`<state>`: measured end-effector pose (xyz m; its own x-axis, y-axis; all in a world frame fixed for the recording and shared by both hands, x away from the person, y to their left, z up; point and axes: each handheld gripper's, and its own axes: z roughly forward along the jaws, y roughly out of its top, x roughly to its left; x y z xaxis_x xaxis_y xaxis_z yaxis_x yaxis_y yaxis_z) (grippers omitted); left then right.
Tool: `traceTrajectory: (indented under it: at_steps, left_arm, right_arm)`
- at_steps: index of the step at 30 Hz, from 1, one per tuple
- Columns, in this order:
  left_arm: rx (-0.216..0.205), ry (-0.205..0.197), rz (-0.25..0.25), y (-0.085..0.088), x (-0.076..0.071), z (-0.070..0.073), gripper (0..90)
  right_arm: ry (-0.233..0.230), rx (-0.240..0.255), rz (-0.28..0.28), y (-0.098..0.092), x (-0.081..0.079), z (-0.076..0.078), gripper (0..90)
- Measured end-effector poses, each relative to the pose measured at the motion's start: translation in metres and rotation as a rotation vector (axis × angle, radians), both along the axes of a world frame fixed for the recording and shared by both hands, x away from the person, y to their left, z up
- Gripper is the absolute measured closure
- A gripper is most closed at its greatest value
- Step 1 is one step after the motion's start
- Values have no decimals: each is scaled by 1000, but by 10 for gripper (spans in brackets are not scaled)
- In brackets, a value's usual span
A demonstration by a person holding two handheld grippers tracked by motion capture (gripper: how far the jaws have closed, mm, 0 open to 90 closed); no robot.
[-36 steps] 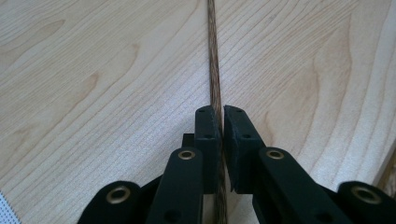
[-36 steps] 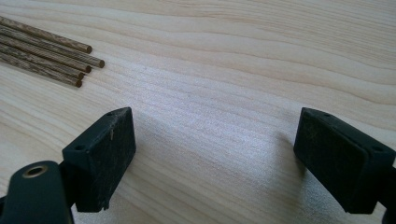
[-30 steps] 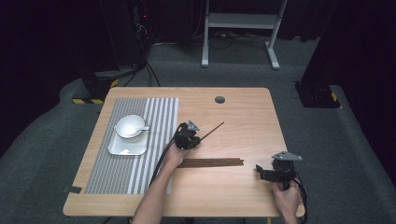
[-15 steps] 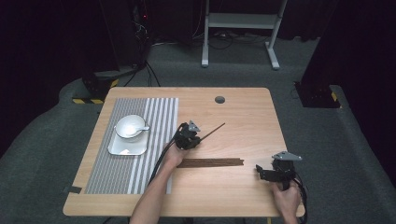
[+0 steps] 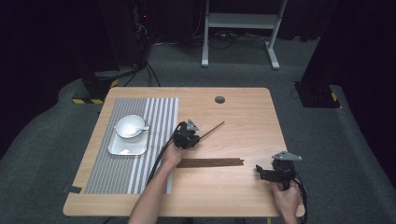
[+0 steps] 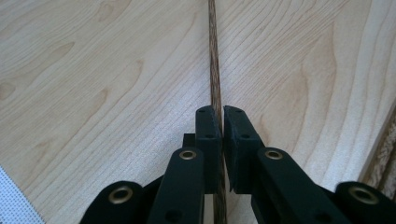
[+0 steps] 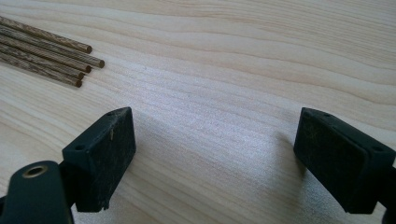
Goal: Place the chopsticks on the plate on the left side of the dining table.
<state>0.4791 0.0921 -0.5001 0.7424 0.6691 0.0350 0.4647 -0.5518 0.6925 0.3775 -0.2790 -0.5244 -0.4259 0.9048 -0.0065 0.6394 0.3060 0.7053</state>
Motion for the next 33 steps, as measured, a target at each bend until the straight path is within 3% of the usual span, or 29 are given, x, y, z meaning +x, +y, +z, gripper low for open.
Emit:
traceTrajectory:
  at_steps: [9,17,23,29,33]
  left_arm:
    - [-7,-17,5,3,-4,6,845]
    - [-43,-26,24,10,-10,15,845]
    - [-30,-38,29,16,-14,18,845]
    - [-43,-39,53,25,-18,19,845]
    - [-75,-46,55,29,-23,26,845]
  right_arm:
    - [0,0,0,0,0,0,125]
    - [0,1,1,0,0,0,125]
    - [0,1,1,0,0,0,125]
    - [0,1,3,0,0,0,125]
    - [0,1,4,0,0,0,125]
